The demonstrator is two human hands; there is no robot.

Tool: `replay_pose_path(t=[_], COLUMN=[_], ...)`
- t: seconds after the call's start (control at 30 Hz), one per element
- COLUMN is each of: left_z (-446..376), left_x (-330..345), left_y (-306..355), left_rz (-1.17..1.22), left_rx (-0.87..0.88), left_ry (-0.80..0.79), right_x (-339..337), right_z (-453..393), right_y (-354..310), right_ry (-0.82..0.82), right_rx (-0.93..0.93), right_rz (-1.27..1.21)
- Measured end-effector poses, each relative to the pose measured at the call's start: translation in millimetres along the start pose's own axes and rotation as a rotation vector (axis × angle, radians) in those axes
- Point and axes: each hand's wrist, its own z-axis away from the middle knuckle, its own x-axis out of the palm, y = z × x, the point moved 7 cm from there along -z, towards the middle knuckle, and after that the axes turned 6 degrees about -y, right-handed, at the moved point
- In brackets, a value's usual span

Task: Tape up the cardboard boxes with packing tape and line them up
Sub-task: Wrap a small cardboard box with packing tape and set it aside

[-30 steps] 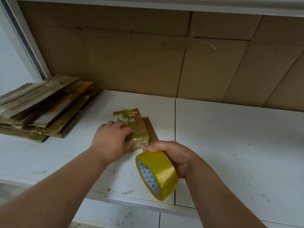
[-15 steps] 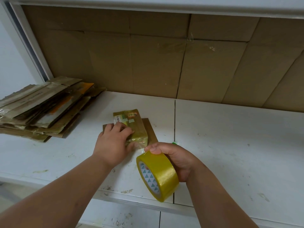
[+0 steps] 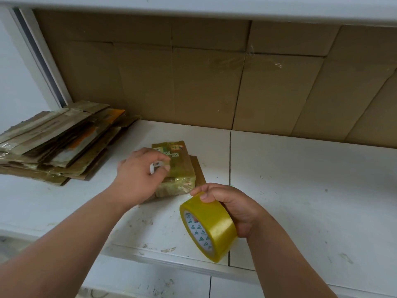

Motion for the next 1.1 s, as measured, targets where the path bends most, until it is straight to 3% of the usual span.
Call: replay_pose_path(t=[0.1, 0.2, 0.47, 0.77, 1.1], left_z=[9.7, 14.6, 19.5, 26.6, 29.2], left_x=[4.2, 12.2, 12.3, -10.6, -26.4], left_y=[19.5, 34.2, 33.6, 9.6, 11.6], left_rz=[0.358, 0.229, -0.009, 0.403, 0.7], left_rx=[-0.052, -0.005, -0.045, -0.266, -0.31], left_ry=[-0.238, -0.415, -0.379, -0.159, -0.024], right_x=[5.4, 10.9, 21.9, 12.7, 10.6], right_z=[-0.9, -3.3, -4.6, 16.3, 25.9], right_y=[-6.6, -10.9, -12.9, -24.6, -37.1], right_ry=[-0.02, -0.017, 0.043, -0.105, -0.115], right_rx=[-0.033, -0.048, -0.055, -0.178, -0.357], right_rz=[0.054, 0.113, 0.259, 0.357, 0.419])
